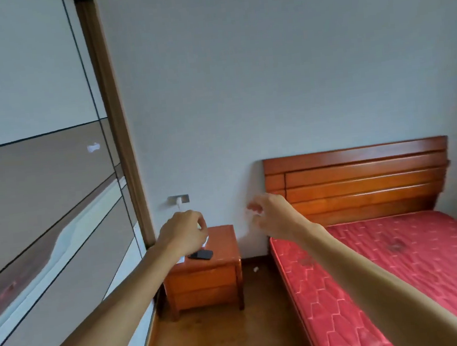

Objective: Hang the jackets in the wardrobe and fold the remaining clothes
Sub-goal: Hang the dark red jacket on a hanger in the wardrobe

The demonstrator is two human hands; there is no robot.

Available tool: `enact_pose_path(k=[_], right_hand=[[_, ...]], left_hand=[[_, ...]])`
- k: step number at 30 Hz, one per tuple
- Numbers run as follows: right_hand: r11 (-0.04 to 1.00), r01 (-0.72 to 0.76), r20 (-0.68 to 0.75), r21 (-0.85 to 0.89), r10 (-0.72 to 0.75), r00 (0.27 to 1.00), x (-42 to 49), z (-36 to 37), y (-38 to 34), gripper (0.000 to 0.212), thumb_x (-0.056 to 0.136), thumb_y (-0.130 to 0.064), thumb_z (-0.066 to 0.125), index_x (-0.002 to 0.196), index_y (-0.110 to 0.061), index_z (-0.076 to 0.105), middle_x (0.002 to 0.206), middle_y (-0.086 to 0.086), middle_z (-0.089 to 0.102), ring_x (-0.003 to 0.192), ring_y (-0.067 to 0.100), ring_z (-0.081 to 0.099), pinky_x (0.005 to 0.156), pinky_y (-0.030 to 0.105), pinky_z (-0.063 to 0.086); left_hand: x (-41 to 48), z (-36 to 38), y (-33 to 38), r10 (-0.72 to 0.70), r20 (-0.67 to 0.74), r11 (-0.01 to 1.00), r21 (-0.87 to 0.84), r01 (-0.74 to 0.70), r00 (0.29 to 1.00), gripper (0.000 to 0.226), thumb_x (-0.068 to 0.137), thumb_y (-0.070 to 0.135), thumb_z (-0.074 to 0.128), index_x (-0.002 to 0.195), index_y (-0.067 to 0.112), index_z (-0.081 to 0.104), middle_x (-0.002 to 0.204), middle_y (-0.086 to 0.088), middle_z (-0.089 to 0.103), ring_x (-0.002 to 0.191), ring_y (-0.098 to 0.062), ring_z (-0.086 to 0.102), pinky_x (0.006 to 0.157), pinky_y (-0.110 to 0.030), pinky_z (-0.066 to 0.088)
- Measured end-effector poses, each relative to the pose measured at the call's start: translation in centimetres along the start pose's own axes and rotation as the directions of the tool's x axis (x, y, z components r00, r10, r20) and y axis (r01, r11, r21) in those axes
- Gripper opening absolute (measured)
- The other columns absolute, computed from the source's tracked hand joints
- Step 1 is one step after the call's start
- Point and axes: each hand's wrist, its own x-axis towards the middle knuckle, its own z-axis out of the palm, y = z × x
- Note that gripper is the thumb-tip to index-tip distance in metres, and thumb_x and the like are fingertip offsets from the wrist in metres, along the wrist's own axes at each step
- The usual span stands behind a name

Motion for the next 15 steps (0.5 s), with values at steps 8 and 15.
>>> enact_pose_path(k=[8, 15], right_hand=[[0.955, -0.282, -0.141, -0.096, 0.267, 0.953, -12.6, -6.6, 8.2, 0.019, 0.086, -0.007, 0.058, 0.1, -0.004, 0.069, 0.101, 0.007, 0.07, 0.096, 0.025, 0.063, 0.082, 0.029, 0.045], [0.866, -0.481, -0.296, -0.132, 0.429, 0.853, -27.1, -14.0, 14.6, 0.025, 0.089, -0.01, 0.058, 0.11, -0.012, 0.07, 0.106, 0.001, 0.068, 0.098, 0.017, 0.061, 0.081, 0.02, 0.042]], left_hand=[[-1.1, 3.8, 11.5, 0.273, 0.103, 0.962, -0.041, -0.271, 0.956, 0.017, 0.094, 0.023, 0.055, 0.104, 0.02, 0.069, 0.106, 0.0, 0.071, 0.091, -0.016, 0.063, 0.071, -0.027, 0.045], [-5.6, 7.6, 26.3, 0.482, 0.185, 0.876, -0.106, -0.47, 0.857, 0.014, 0.087, 0.029, 0.061, 0.095, 0.029, 0.073, 0.101, 0.004, 0.073, 0.096, -0.019, 0.068, 0.083, -0.032, 0.055]])
